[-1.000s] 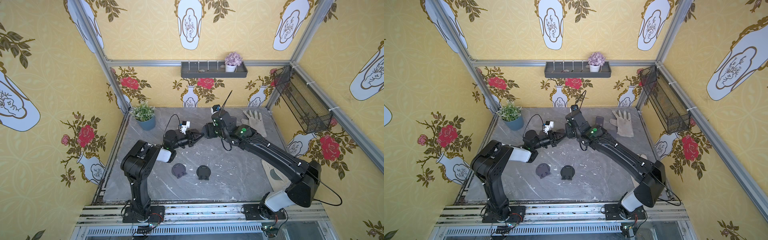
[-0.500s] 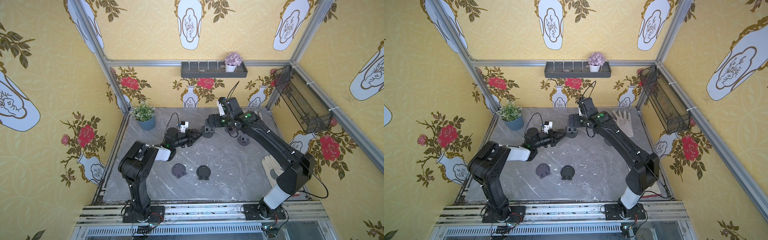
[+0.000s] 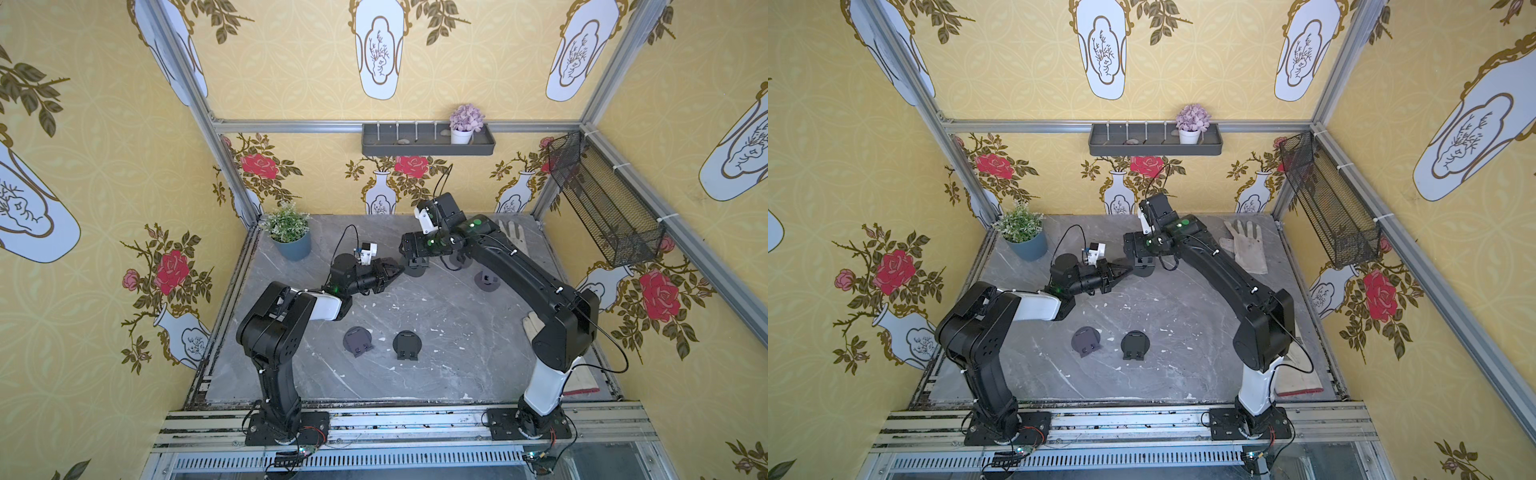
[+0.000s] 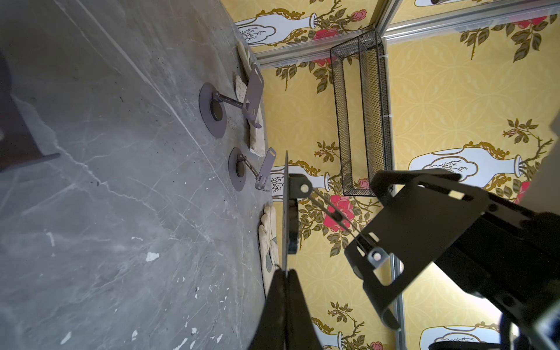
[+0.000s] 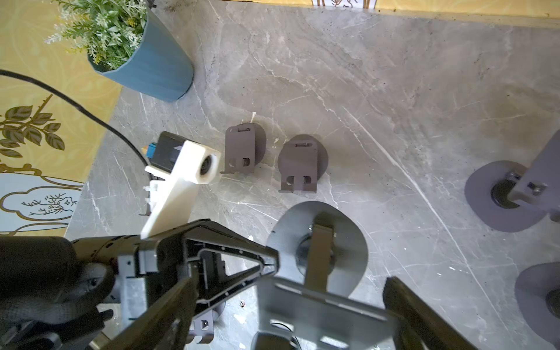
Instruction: Open the phone stand
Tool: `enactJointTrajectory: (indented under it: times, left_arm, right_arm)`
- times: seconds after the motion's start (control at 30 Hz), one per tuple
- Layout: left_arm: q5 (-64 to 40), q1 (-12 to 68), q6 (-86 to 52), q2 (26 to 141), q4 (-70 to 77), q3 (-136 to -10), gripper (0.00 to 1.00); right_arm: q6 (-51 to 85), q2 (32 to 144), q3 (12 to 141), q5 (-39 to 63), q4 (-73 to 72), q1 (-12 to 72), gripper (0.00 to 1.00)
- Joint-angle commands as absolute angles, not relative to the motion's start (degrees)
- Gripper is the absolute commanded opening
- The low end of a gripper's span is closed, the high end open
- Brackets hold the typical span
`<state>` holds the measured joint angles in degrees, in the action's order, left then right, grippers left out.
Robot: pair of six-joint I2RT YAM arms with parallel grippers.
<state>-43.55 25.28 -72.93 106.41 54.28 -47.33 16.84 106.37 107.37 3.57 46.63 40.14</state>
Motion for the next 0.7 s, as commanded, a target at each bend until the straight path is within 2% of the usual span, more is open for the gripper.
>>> enactJointTrajectory:
  times: [0.0,0.07,0.27,0.4,0.67]
  left_arm:
    - [-42.31,25.36,-68.66,105.43,51.66,-48.31,0.0]
    - [-41.68,25.4,-67.18,104.83,49.47,-48.83,0.0]
    - [-39.47,25.4,-64.95,103.0,47.37,-49.21,0.0]
    - [-39.47,25.41,-64.96,103.0,47.37,-49.61,0.0]
    - [-39.82,25.4,-64.9,103.09,47.37,-49.66,0.0]
  right_arm:
    - [18.0,109.52,111.78,-0.45,51.96,41.34,0.93]
    - [18.99,110.85,114.07,-1.96,53.44,41.84,0.85]
    - [20.37,113.32,117.87,-4.52,57.32,41.84,0.74]
    - [20.59,112.92,117.43,-5.06,56.47,41.82,0.61]
    - [20.67,113.25,117.86,-5.8,56.16,41.41,0.54]
